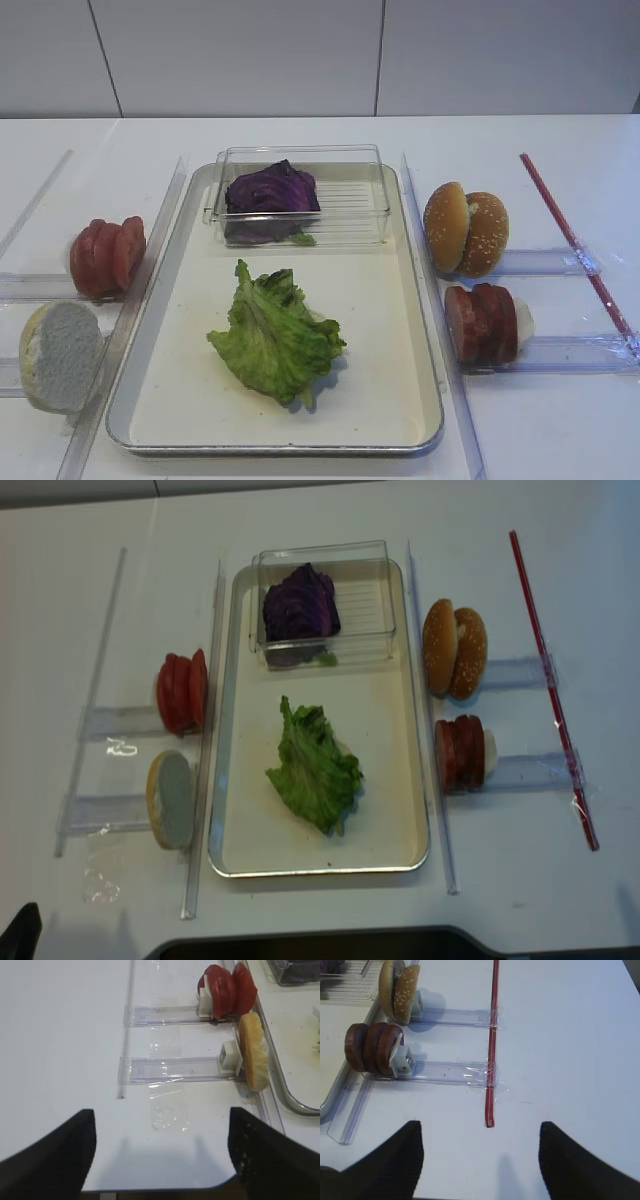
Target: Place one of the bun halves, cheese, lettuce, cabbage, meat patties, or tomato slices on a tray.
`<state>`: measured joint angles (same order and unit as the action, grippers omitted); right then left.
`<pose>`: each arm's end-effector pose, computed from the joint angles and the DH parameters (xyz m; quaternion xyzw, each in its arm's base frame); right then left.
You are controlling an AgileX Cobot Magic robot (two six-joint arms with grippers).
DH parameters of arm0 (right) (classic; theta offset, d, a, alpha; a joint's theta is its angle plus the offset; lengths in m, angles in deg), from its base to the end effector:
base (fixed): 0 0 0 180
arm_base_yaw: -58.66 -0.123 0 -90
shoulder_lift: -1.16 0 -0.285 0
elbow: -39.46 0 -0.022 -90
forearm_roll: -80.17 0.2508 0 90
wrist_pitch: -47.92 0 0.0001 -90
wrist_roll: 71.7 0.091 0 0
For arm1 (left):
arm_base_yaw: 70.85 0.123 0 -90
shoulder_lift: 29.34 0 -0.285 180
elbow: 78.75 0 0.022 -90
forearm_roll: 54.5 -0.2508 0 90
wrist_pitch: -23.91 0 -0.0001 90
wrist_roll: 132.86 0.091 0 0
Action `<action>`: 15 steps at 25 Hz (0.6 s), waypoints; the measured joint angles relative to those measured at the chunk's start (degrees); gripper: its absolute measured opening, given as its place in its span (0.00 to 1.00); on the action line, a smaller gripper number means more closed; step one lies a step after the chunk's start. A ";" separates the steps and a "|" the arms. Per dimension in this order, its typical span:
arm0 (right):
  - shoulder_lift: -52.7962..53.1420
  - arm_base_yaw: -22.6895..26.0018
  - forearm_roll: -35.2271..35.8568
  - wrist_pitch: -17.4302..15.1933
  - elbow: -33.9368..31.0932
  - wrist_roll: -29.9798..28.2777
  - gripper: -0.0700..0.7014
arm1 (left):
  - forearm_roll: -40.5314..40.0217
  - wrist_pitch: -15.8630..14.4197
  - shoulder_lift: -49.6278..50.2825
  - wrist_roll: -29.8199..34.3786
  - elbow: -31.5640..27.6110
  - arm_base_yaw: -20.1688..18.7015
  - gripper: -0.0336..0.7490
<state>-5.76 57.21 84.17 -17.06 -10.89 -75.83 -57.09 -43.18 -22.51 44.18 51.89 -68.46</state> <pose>-0.0072 0.0056 0.2630 -0.0449 0.8740 0.0235 0.4833 -0.0110 0.0033 0.2648 -0.0432 0.8787 0.0201 0.4750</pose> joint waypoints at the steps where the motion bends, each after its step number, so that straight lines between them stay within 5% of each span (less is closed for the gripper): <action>1: 0.00 0.00 0.00 0.00 0.00 0.00 0.77 | 0.00 0.00 0.00 0.00 0.00 0.00 0.74; 15: 0.00 0.00 0.10 0.00 0.00 0.00 0.77 | 0.00 0.00 0.00 0.00 0.00 0.00 0.74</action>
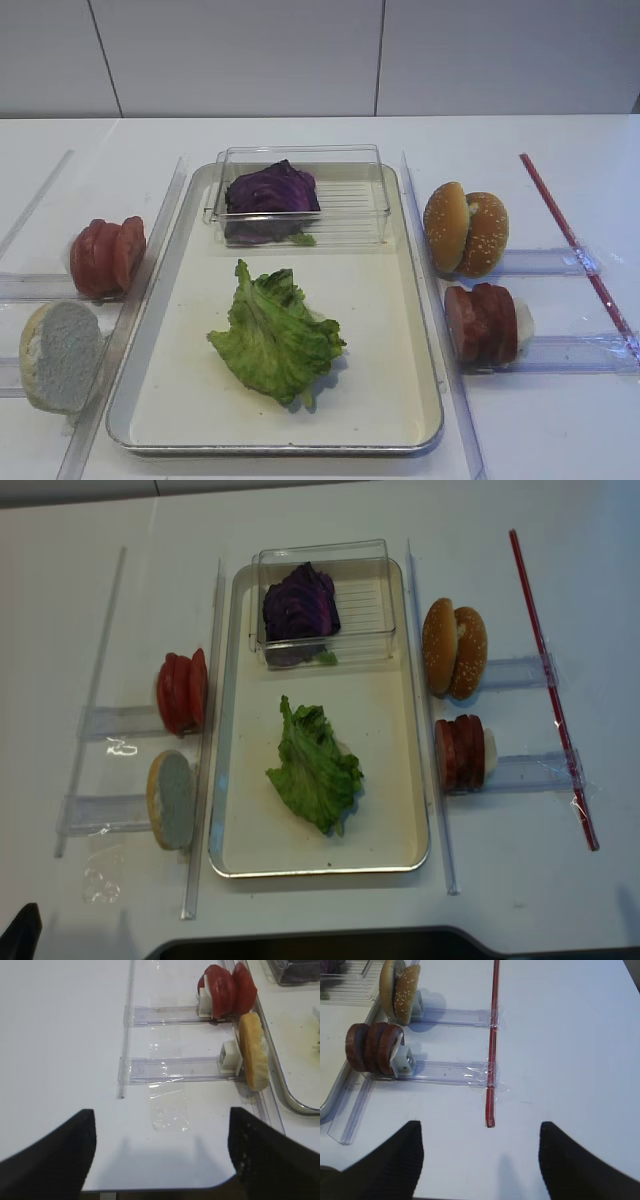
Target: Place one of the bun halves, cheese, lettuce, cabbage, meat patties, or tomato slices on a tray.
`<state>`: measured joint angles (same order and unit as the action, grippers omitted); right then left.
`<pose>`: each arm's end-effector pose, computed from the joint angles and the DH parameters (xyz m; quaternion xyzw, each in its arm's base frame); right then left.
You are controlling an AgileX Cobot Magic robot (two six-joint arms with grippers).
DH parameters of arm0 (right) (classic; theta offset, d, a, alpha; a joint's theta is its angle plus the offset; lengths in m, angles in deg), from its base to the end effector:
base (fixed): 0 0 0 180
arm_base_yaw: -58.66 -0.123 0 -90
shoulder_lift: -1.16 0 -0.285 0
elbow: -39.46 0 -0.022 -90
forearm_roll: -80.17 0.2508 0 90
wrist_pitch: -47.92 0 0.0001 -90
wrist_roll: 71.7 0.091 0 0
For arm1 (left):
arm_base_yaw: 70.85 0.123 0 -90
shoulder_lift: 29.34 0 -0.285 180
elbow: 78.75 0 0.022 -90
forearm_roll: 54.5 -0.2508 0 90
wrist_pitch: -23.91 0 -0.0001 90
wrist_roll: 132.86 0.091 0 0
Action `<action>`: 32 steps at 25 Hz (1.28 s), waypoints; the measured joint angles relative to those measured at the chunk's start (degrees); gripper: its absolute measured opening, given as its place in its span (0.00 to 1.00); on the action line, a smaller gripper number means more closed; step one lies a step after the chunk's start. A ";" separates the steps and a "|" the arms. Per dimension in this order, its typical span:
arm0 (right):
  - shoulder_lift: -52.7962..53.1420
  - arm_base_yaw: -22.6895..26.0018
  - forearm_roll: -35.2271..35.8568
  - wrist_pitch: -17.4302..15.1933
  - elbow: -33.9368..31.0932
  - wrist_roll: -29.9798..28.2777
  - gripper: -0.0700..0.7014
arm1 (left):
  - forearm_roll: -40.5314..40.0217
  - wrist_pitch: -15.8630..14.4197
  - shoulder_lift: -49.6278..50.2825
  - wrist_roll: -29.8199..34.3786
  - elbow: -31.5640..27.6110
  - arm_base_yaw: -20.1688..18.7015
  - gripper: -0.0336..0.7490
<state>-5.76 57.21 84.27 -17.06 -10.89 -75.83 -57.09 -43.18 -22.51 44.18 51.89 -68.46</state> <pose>-0.0072 0.0057 0.2630 -0.0450 0.8740 0.0244 0.4833 -0.0110 0.0033 0.2648 -0.0432 0.8787 0.0201 0.4750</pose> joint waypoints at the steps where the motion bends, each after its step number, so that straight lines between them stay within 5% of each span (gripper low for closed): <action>1: 0.00 0.00 0.00 0.00 0.00 0.00 0.77 | 0.00 0.00 0.00 0.00 0.00 0.00 0.74; 32: 0.00 0.00 0.10 0.00 0.00 0.00 0.82 | 0.00 0.00 0.00 0.00 0.00 0.00 0.74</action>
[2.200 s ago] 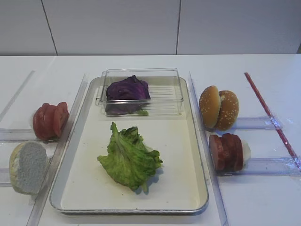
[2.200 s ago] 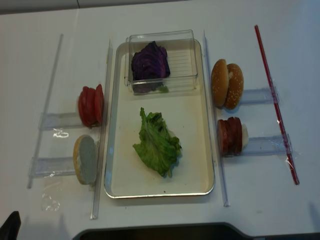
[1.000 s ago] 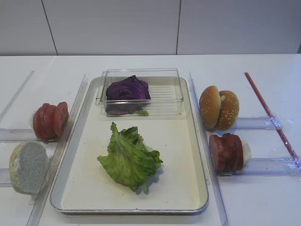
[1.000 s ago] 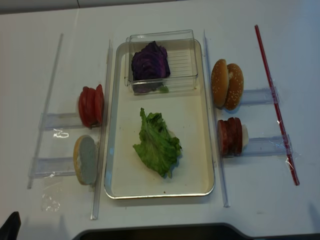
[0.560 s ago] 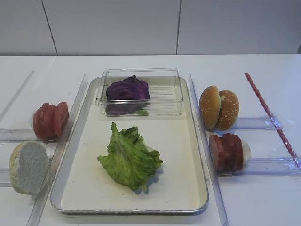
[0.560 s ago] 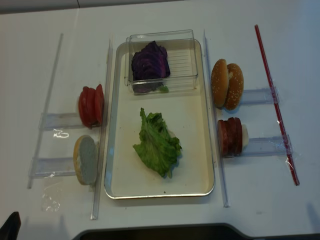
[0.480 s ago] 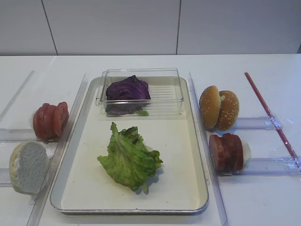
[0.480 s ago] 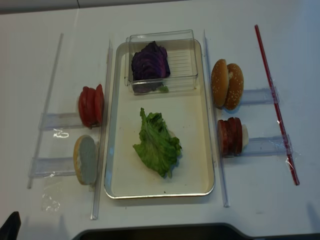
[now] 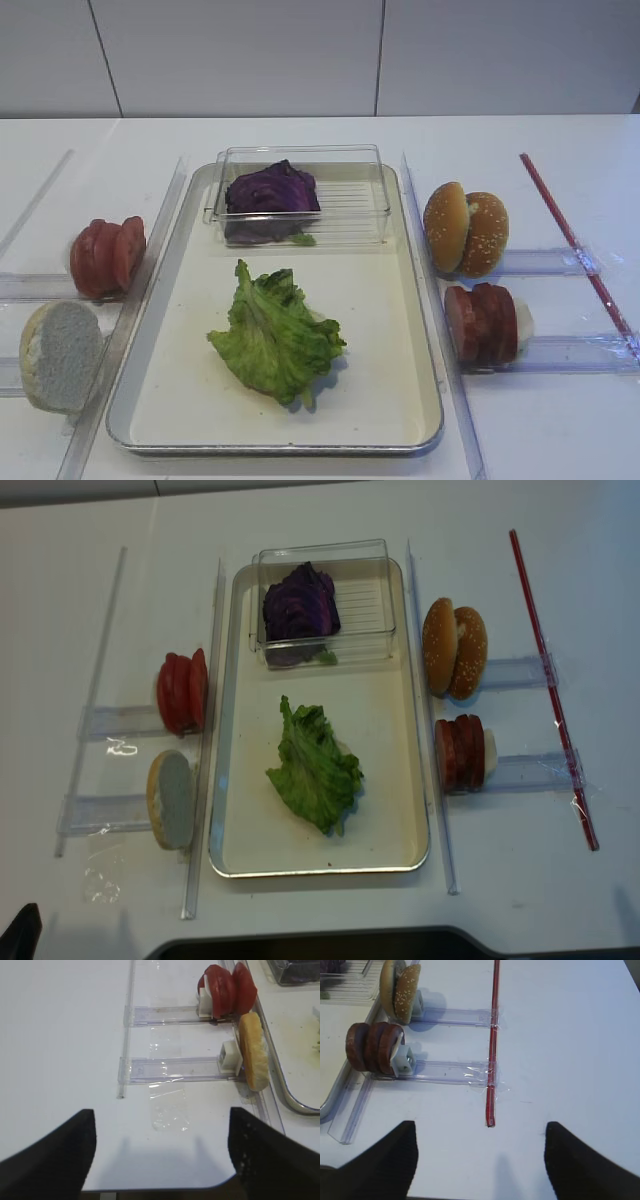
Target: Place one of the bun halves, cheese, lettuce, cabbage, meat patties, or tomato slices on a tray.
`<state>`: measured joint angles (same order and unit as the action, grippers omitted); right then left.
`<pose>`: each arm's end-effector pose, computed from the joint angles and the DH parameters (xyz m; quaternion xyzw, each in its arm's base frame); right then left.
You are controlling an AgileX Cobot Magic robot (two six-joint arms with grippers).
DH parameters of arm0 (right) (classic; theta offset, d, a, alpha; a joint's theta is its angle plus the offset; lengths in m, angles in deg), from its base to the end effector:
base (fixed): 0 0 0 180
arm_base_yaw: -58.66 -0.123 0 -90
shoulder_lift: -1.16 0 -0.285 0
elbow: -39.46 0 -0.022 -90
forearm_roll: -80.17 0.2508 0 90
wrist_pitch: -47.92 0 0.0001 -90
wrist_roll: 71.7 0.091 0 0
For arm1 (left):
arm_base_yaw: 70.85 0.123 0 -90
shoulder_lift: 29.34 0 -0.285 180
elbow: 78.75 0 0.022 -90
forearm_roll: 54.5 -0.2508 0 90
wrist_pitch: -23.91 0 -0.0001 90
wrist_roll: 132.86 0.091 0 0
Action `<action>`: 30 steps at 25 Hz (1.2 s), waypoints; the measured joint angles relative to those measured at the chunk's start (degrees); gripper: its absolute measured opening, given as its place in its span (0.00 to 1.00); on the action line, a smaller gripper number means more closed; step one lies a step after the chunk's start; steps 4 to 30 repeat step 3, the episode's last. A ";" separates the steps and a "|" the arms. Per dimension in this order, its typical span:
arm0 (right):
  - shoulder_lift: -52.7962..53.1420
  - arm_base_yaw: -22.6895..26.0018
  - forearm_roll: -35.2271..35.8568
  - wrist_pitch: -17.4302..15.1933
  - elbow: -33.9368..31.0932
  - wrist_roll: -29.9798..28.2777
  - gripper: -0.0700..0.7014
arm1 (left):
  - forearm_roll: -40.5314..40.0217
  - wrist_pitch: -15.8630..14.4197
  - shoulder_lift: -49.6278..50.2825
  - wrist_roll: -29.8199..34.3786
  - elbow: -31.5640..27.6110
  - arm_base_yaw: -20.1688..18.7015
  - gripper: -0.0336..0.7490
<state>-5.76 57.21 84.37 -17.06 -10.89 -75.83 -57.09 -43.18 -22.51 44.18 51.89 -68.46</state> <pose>-0.0072 0.0059 0.2630 -0.0451 0.8739 0.0253 0.4833 -0.0110 0.0033 0.2648 -0.0432 0.8787 0.0201 0.4750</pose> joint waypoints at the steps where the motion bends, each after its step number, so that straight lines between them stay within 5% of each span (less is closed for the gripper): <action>1: 0.00 0.00 0.00 0.10 0.00 0.00 0.82 | 0.00 0.00 0.00 0.00 0.00 0.00 0.74; 30: 0.00 0.00 0.00 0.10 0.00 0.00 0.82 | 0.00 0.00 0.00 0.00 0.00 0.00 0.74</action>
